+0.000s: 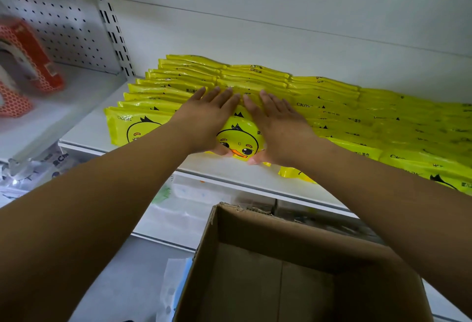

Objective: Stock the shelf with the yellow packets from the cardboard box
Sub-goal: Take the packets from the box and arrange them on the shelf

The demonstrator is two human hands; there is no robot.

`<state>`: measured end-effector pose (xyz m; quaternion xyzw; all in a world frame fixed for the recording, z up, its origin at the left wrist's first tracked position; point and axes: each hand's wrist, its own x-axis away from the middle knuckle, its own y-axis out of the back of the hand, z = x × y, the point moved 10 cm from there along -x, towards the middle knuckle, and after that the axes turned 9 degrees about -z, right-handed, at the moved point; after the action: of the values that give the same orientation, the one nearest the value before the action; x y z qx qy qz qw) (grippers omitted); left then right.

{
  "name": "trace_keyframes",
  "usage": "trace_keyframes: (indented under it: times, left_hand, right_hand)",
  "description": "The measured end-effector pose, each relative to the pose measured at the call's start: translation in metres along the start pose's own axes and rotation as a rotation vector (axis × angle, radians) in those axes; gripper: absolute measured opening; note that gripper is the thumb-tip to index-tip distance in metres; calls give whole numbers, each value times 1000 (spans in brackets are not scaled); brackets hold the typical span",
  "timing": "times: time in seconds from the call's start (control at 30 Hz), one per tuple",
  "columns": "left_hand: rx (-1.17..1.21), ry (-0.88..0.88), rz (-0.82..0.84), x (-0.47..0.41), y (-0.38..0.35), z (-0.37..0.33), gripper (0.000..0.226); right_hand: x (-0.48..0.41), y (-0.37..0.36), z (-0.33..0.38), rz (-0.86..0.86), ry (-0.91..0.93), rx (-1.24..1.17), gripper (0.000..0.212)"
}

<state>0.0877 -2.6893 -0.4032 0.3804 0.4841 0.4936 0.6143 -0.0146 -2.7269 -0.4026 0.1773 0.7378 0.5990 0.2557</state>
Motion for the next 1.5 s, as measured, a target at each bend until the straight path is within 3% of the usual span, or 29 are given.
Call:
trace_keyframes:
  times: [0.23,0.43,0.6,0.7,1.07,1.33,1.5]
  left_hand:
    - [19,21,-13,20,4,6,142]
    - [60,115,-61,57,19,66,145]
    - [-106,277,169,98,-6,130,150]
    - [-91,328,192,110,-13,152,151]
    - [-86,250,132,83,-23,160,133]
    - [-18,274,133,70,-30,169,134]
    - [-18,284,123,78,-28,169,145]
  right_hand:
    - [4,6,6,107,-25,-1,155]
    - [-16,36,47,36,35,-44,151]
    - [-42,29,101,29,65,-97,145]
    - [-61,24,129,10,71,-86,143]
    - [-106,3,129,-18,0,10,136]
    - [-118,-5,127,-1,-48,27,134]
    - [-110,7,128,1,6,-11,142]
